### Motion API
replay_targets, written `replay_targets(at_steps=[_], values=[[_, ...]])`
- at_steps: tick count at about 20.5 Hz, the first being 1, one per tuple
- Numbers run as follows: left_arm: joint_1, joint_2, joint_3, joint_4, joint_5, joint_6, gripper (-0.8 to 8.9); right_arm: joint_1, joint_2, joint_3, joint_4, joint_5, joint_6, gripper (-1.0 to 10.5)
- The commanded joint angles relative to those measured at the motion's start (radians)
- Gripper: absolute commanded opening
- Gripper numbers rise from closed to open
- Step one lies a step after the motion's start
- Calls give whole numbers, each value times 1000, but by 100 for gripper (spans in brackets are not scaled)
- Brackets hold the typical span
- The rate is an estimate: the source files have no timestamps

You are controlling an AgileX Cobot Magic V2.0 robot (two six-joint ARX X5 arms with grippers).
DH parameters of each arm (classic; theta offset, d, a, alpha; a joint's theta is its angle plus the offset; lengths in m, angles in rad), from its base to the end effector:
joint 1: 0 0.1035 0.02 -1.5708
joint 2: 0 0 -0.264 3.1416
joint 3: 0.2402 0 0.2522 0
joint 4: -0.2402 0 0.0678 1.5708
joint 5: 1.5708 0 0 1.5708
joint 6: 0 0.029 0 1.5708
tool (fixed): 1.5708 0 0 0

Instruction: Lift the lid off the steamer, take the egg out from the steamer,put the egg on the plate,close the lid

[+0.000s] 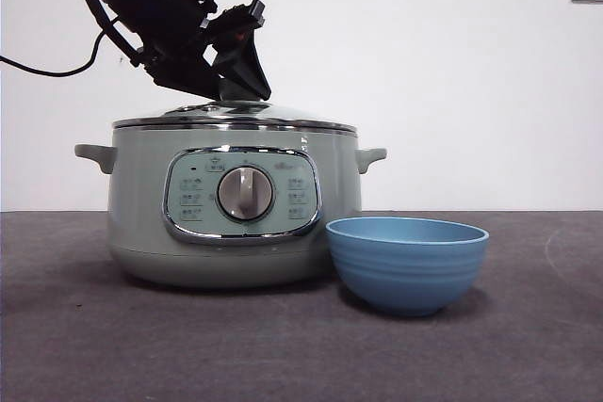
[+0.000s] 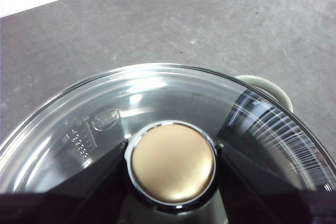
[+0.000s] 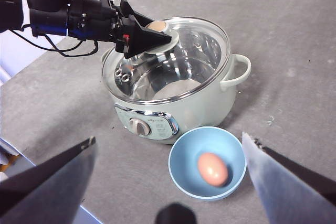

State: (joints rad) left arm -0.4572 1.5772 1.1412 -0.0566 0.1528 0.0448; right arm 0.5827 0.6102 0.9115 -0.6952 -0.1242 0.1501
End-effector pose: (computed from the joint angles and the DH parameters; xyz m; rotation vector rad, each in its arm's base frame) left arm 0.3158 -0.1603 0.2728 0.1184 0.4811 -0.6086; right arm 0.0890 0.0629 0.3477 0.0506 0.4427 0.6661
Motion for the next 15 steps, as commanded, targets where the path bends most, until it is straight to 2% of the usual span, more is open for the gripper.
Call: replay_targets(at_steps=[1, 2, 3, 4, 10, 15], values=[[-1, 2, 6, -4, 6, 10, 59, 1, -2, -7, 5, 0, 10, 470], [-1, 2, 6, -3, 5, 9, 205, 1, -2, -7, 5, -1, 10, 470], [-1, 2, 6, -3, 5, 8, 401, 1, -2, -7, 5, -1, 10, 470], [-1, 2, 6, -3, 5, 8, 541, 1, -2, -7, 5, -1, 10, 470], [1, -14, 54, -45, 6, 8, 558, 1, -2, -7, -4, 0, 10, 470], [0, -64, 219, -266, 25, 8, 557, 1, -2, -7, -51, -1, 5, 470]])
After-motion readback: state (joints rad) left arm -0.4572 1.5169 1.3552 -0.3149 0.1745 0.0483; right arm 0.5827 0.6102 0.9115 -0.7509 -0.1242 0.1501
